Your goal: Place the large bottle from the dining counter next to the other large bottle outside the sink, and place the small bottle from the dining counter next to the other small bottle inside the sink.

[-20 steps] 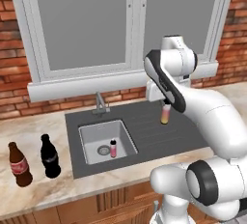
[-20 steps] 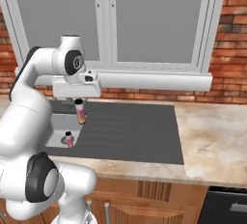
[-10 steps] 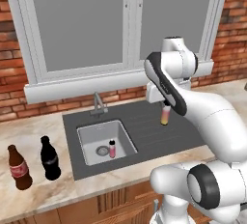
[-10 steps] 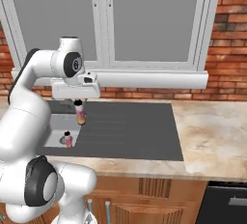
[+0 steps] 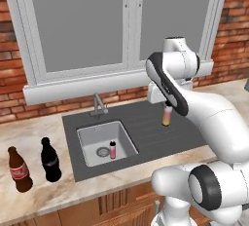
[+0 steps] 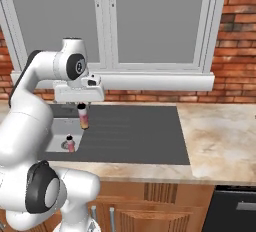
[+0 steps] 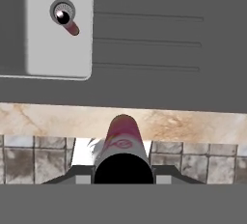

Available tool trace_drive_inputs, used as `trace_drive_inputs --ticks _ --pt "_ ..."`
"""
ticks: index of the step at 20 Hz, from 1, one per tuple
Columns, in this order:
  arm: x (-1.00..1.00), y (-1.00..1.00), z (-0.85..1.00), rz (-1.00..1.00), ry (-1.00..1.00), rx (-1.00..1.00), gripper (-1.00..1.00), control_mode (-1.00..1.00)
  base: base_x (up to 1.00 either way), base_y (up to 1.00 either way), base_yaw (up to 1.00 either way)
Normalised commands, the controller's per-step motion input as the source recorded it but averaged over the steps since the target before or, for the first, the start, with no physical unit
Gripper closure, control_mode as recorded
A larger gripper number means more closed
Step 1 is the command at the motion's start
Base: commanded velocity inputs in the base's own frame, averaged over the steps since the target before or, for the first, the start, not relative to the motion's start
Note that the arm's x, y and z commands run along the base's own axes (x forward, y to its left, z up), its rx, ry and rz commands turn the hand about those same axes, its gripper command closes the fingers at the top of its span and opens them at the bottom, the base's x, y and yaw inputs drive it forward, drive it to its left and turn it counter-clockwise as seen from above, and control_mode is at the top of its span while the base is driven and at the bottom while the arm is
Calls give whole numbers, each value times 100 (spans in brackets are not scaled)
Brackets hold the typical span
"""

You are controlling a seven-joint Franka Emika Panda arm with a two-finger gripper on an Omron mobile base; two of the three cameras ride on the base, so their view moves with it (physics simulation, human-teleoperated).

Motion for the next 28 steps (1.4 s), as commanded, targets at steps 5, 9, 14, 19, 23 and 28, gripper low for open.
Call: trace_drive_inputs --ticks 5,9,14,19,23,28 --pt "0 0 0 0 0 0 100 100 0 0 0" --pt "0 0 0 0 0 0 100 100 0 0 0" --pt "0 0 0 0 0 0 100 100 0 0 0" --pt "0 0 0 0 0 0 100 100 0 0 0" --pt "0 0 0 0 0 0 100 100 0 0 0" --pt "0 0 0 0 0 0 100 100 0 0 0"
